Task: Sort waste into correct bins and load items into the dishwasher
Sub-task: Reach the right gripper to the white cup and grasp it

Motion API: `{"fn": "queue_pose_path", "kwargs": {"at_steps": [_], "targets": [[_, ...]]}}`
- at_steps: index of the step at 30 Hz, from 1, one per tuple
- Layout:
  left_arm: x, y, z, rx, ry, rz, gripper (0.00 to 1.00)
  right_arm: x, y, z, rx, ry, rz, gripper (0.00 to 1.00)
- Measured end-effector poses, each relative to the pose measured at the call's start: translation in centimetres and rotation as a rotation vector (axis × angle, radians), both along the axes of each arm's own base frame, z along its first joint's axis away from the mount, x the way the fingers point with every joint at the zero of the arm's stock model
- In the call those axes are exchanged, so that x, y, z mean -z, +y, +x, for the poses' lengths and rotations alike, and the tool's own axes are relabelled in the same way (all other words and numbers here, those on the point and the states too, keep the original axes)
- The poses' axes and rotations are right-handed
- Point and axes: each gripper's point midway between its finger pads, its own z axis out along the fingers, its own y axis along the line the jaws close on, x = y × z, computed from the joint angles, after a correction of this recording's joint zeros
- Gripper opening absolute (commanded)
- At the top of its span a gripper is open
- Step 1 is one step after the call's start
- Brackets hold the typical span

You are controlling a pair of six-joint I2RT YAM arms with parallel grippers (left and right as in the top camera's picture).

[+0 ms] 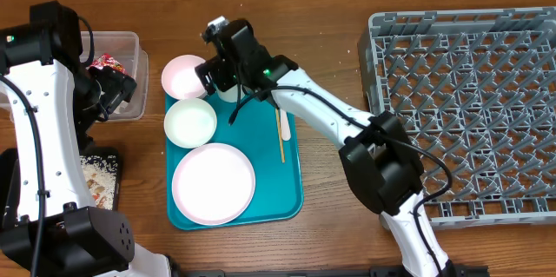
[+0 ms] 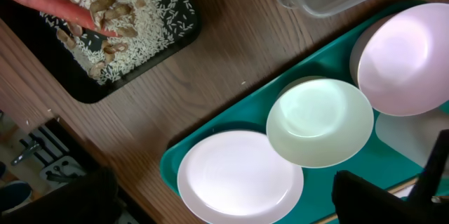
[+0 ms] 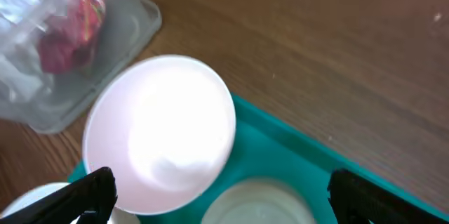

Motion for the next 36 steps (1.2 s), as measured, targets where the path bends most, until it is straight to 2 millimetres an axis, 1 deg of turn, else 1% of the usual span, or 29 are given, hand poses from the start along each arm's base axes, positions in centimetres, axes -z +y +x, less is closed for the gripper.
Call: {"fn": "queue_pose_path", "kwargs": {"at_steps": [1, 3, 6, 11, 17, 19, 21, 24, 29, 31, 34, 36], "targets": [[0.0, 0.0, 0.0, 0.0, 0.0, 0.0, 1.0, 0.6, -0.3, 0.1, 0.013, 0.008, -0.019, 1.0], [0.0, 0.0, 0.0, 0.0, 0.0, 0.0, 1.0, 1.2, -0.9, 0.3, 0.036, 0.01, -0.047, 1.0], [0.0, 0.0, 0.0, 0.0, 0.0, 0.0, 1.0, 1.4, -1.3, 0.5, 0.056, 0.007, -0.063, 1.0], [0.0, 0.0, 0.0, 0.0, 0.0, 0.0, 1.0, 1.4, -1.5, 0.5, 0.072, 0.013, -0.061, 1.0], [0.0, 0.0, 0.0, 0.0, 0.0, 0.0, 1.0, 2.4, -1.8, 0.1, 0.096, 0.052, -0.062, 0.99], [0.0, 0.0, 0.0, 0.0, 0.0, 0.0, 1.0, 2.5, -1.9, 0.1, 0.103, 0.058, -0.059, 0.95], [0.0, 0.0, 0.0, 0.0, 0.0, 0.0, 1.0, 2.7, -1.9, 0.0, 0.11, 0.068, -0.057, 0.93], [0.0, 0.0, 0.0, 0.0, 0.0, 0.0, 1.0, 3.5, -2.0, -0.1, 0.114, 0.083, -0.066, 0.91], [0.0, 0.0, 0.0, 0.0, 0.0, 0.0, 1.0, 4.6, -2.1, -0.2, 0.117, 0.1, -0.078, 0.81], [0.0, 0.0, 0.0, 0.0, 0.0, 0.0, 1.0, 4.6, -2.1, -0.2, 0.119, 0.102, -0.079, 0.79], [0.0, 0.0, 0.0, 0.0, 0.0, 0.0, 1.0, 4.7, -2.1, -0.2, 0.12, 0.103, -0.078, 0.79], [0.0, 0.0, 0.0, 0.0, 0.0, 0.0, 1.0, 4.6, -2.1, -0.2, 0.121, 0.104, -0.076, 0.75]]}}
